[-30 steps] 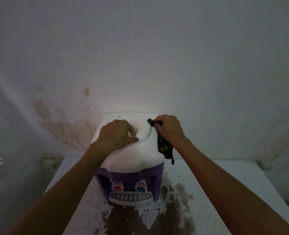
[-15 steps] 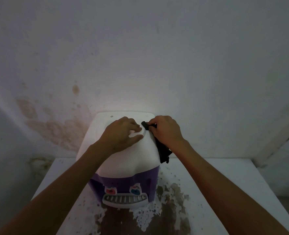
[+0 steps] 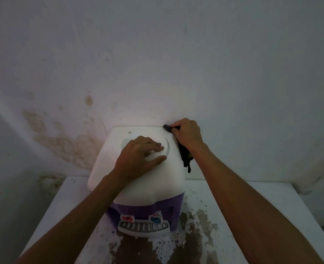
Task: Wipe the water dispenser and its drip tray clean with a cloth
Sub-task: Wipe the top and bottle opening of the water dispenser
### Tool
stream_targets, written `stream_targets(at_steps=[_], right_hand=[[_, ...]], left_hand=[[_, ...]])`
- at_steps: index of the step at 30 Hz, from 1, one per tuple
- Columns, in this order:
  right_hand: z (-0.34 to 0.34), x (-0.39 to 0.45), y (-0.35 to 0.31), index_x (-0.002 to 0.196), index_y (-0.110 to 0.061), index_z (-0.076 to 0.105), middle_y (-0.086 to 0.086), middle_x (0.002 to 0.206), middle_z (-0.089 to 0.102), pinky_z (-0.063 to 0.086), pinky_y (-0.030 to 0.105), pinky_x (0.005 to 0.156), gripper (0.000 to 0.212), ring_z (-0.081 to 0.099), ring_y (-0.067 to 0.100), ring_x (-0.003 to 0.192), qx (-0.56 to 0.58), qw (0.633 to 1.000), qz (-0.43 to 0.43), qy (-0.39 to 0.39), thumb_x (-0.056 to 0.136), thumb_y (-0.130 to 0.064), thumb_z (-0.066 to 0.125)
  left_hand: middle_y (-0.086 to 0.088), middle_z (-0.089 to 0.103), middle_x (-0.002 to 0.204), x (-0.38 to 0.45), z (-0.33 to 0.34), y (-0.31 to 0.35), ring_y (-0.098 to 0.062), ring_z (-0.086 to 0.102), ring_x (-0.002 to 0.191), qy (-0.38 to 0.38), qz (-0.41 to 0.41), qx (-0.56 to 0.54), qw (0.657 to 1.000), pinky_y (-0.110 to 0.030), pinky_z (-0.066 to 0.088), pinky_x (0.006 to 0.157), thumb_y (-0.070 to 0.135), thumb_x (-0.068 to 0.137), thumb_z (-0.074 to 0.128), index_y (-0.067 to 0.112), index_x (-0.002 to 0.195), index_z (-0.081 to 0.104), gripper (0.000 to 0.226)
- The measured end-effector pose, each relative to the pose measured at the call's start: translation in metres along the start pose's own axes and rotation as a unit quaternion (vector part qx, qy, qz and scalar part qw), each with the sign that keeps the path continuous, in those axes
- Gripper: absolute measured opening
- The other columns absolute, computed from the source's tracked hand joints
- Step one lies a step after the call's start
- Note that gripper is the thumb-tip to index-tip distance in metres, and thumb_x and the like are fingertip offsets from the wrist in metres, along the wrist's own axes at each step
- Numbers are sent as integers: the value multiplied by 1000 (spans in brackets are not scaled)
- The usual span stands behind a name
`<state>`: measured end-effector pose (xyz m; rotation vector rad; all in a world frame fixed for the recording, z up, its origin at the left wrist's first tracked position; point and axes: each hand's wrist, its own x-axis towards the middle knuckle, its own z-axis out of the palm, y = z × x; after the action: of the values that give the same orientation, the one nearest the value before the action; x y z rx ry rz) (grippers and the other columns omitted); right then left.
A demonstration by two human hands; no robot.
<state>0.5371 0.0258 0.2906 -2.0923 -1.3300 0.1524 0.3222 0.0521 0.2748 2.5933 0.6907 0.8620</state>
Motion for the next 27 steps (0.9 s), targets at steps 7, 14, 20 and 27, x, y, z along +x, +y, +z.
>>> stream_targets(at_steps=[7, 14, 20, 27], right_hand=[[-18, -38, 7, 116, -22, 76, -1, 114, 73, 41, 20, 84, 24, 65, 18, 102, -11, 998, -64, -21, 95, -20, 65], [-19, -45, 5, 114, -22, 77, 0, 107, 75, 47, 23, 81, 22, 67, 18, 95, -25, 995, -97, -27, 95, -21, 66], [-10, -9, 1, 105, -16, 79, 4, 98, 76, 56, 34, 80, 19, 69, 23, 88, -28, 999, -42, -7, 95, -15, 63], [-5, -5, -10, 105, -22, 79, 0, 104, 75, 54, 32, 84, 18, 68, 21, 93, -39, 998, -42, -31, 92, -20, 66]], left_hand=[[11, 74, 113, 1, 2, -5, -3, 62, 99, -3, -1, -26, 1000, -21, 51, 85, 58, 82, 74, 25, 110, 78, 43], [10, 74, 113, 3, 3, -7, -3, 61, 98, -3, -7, -44, 999, -22, 53, 84, 55, 80, 78, 25, 111, 78, 43], [8, 74, 114, 2, -1, -5, -5, 63, 97, -13, -9, -55, 998, -18, 50, 83, 50, 80, 80, 22, 112, 78, 43], [7, 74, 115, 4, -1, -3, -5, 63, 100, -8, -9, -53, 999, -21, 54, 85, 50, 80, 80, 22, 113, 78, 43]])
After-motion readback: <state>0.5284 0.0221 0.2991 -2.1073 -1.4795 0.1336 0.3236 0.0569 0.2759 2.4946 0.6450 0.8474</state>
